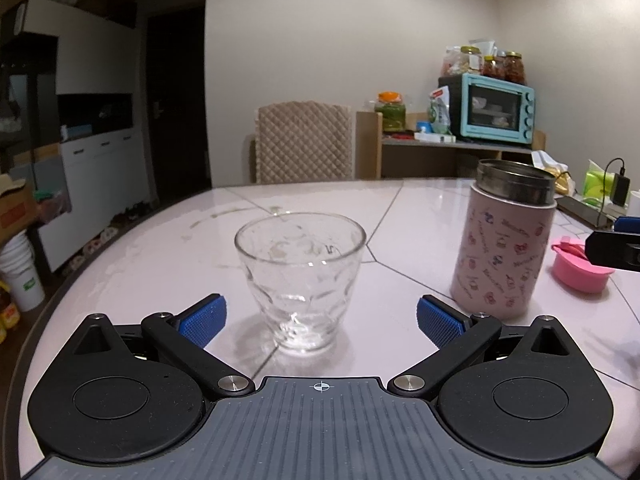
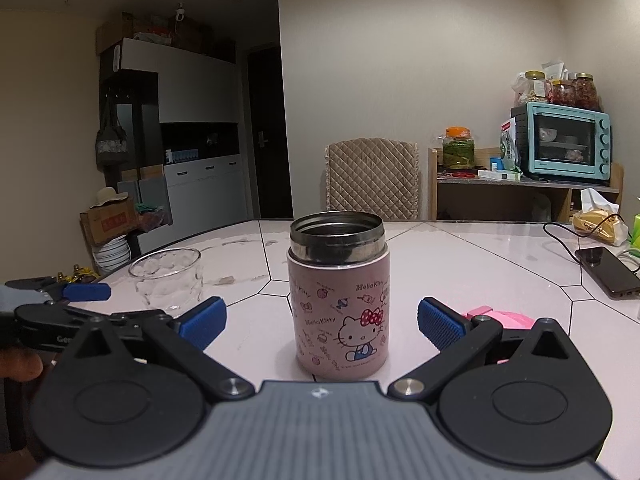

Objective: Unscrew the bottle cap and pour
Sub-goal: 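Move the left tool to the clear glass while the right tool approaches the pink jar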

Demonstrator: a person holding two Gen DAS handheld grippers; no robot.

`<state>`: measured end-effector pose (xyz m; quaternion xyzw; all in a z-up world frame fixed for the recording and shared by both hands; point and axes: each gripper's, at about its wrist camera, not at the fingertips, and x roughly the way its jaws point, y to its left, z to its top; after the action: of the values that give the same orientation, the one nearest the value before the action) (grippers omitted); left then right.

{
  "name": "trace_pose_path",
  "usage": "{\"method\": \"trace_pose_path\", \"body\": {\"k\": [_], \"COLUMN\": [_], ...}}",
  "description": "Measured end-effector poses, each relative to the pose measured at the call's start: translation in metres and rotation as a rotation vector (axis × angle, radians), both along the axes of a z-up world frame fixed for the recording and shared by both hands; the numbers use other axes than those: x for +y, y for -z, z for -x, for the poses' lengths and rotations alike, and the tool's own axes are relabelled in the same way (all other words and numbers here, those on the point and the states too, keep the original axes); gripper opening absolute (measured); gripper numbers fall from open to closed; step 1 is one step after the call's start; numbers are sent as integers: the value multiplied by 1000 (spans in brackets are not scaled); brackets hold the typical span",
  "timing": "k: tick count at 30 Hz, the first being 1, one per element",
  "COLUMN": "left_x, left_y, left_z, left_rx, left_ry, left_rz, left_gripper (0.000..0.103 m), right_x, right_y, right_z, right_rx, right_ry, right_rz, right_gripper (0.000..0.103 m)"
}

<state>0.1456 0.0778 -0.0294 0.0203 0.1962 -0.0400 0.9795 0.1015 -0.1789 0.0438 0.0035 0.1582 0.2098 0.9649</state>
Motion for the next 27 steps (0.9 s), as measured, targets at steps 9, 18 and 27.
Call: {"method": "trace_pose_path", "body": {"k": [9, 18, 27], "left_x": [11, 21, 26], "left_y": [3, 7, 13], "left_z": [-30, -52, -62], "left_rx": [2, -2, -21], "left_ry": [12, 53, 105], "left_rz": [0, 14, 29], "left_gripper": [103, 103, 103], "right_x": [4, 10, 15], "right_y": [1, 5, 10], "right_z": [-16, -26, -38], "right_rx": [0, 1, 6], "right_ry": [2, -2, -7], "right_rz": [1, 8, 8], "right_gripper": [103, 103, 103]}}
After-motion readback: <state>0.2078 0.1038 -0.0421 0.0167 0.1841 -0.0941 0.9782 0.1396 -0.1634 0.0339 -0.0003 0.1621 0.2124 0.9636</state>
